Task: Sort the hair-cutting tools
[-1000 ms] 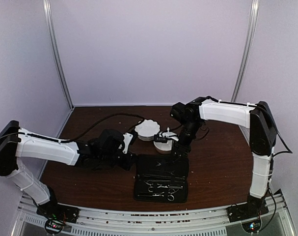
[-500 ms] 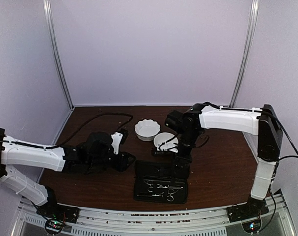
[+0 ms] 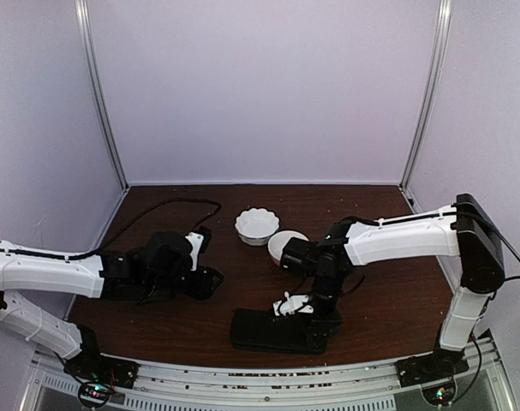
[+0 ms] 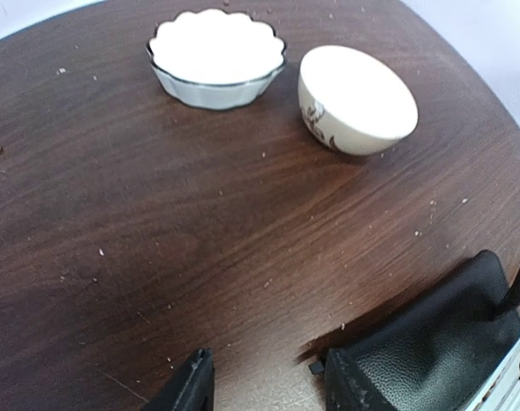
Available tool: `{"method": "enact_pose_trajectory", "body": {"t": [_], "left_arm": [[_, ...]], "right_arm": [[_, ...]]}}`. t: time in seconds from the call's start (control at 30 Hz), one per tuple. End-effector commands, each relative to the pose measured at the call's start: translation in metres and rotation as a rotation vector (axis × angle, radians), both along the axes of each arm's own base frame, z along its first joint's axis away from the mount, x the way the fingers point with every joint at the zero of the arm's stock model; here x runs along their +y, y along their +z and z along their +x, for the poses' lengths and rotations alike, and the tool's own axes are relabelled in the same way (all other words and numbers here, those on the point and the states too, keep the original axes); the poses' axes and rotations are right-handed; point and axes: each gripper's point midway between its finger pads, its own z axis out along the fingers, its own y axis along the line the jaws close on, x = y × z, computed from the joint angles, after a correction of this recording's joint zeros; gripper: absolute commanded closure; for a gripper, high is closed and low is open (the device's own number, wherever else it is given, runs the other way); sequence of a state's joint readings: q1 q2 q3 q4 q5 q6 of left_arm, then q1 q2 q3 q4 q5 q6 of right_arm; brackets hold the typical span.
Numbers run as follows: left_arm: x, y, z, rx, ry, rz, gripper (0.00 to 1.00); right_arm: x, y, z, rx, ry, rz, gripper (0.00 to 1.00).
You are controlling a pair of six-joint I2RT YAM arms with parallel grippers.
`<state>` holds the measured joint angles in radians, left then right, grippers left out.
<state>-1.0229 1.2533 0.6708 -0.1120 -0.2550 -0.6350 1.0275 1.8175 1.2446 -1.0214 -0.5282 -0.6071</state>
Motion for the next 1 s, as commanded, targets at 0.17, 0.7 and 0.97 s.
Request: {"method": "enact_pose_trajectory", "body": {"t": [0.17,0.7,0.97], "left_arm": [[-0.028,-0.009,-0.027,0.046,-0.171,-0.005,0.65],[-0.126,-0.006,-0.121,-0.186,-0.833,0.328,0.58],[-0.134,-0.033,-0.139,-0.214,-0.985,0.413,0.57]], "right_arm": [[-0.007,0.018,0.021,-0.156,0.002,0.019,0.00],[-0.078,0.155,0.177,-0.649,-0.697,0.432,0.00],[-0.093,0.156,0.176,-0.498,-0.802,0.440,0.00]]}}
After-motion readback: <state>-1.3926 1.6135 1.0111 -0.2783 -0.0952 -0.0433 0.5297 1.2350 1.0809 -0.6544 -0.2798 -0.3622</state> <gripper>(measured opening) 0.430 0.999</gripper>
